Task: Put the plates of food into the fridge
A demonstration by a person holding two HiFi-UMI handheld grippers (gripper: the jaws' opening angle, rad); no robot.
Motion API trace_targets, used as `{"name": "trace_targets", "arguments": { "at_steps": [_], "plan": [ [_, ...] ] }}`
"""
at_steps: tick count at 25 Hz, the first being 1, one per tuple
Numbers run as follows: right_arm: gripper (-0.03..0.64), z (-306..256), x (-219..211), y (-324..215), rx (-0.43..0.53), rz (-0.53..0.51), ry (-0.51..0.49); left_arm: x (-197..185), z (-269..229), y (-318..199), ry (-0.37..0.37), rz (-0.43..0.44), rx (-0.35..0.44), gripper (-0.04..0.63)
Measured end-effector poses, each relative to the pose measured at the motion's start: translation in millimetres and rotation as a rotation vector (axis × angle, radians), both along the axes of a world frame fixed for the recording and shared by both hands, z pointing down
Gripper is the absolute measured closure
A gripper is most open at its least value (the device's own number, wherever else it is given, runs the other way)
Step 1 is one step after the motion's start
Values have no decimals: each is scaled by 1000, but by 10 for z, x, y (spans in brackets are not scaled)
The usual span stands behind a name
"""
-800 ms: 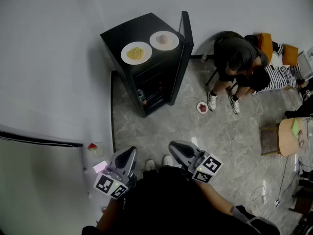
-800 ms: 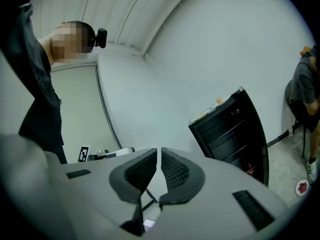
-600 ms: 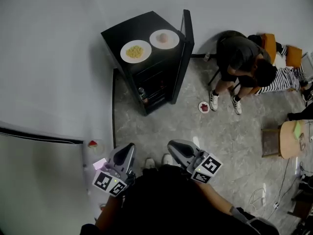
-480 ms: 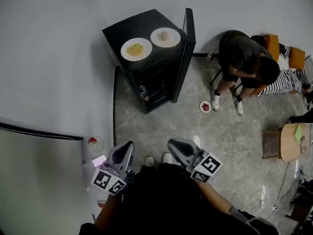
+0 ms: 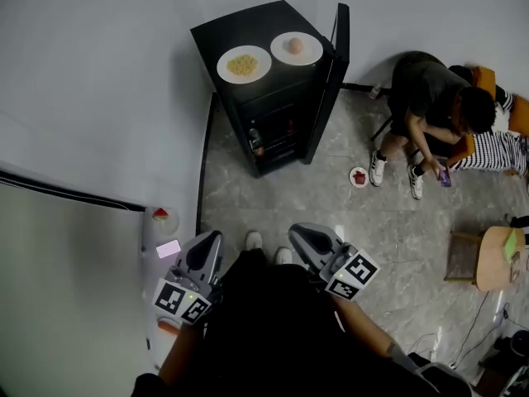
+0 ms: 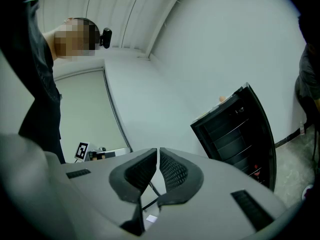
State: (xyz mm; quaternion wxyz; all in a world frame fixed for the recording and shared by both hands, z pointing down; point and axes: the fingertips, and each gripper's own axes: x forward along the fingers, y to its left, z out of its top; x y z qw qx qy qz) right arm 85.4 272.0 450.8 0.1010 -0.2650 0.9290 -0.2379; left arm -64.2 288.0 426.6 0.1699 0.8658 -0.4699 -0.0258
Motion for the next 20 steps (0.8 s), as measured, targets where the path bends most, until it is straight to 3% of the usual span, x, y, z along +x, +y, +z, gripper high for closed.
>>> {"name": "trace_targets", "arguments": {
  "at_steps": [12, 20],
  "plan": [
    [583, 97, 105, -216, -26, 20, -8, 61, 62, -271, -1, 3, 2, 572],
    [583, 52, -73, -662, -51, 10, -11, -56, 65, -775, 1, 13, 8, 572]
  ]
}}
